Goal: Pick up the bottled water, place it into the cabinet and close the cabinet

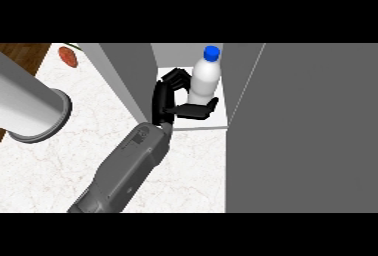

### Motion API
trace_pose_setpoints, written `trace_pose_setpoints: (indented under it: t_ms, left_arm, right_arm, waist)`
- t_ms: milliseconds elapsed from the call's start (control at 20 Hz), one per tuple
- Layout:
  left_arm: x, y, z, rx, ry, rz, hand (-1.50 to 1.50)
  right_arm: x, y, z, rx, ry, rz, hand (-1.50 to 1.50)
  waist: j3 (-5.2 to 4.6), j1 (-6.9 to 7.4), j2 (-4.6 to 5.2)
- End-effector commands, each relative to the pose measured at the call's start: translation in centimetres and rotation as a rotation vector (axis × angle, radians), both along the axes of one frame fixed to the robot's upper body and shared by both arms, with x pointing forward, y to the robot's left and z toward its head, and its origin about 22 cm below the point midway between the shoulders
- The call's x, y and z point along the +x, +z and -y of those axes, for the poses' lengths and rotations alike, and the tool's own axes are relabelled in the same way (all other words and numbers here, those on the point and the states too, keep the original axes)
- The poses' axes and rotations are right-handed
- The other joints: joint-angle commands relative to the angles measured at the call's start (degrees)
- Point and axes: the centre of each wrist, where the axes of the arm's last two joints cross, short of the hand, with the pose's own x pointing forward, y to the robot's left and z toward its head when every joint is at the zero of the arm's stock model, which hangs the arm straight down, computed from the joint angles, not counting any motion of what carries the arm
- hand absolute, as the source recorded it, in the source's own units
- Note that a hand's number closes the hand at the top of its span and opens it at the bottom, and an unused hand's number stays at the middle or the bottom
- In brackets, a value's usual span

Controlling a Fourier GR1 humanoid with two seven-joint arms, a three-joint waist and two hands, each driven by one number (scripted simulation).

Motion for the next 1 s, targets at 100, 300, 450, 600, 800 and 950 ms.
trace_pose_setpoints:
  t_ms: [100,300,450,600,800,950]
  left_arm:
    - [2.5,0.5,-0.2,0.054,0.046,-0.057,1.50]
    - [3.8,0.0,-1.4,0.262,0.075,-0.019,1.50]
    - [3.6,-1.2,-1.4,0.280,0.169,-0.087,1.50]
    - [5.2,-0.1,-3.7,0.279,0.220,-0.101,1.50]
    - [4.8,-1.4,-4.9,0.217,0.274,-0.093,1.50]
    - [5.5,0.1,-3.5,0.247,0.282,-0.105,1.50]
  right_arm:
    - [-0.1,1.0,0.9,0.068,0.014,0.042,-1.50]
    - [0.6,0.5,-0.2,0.082,0.012,0.052,-1.50]
    - [0.3,1.7,0.8,0.049,0.022,0.062,-1.50]
    - [0.8,0.4,0.6,0.046,0.024,0.043,-1.50]
    - [0.1,1.9,1.0,0.036,0.052,0.065,-1.50]
    - [-0.2,2.0,0.5,0.068,0.047,0.066,-1.50]
  waist:
    - [0.01,-0.22,0.17]
    - [0.00,-0.79,0.70]
    - [-0.02,-1.65,0.85]
    - [-0.05,-1.60,1.21]
    - [-0.10,-1.76,1.11]
    - [-0.08,-2.59,1.12]
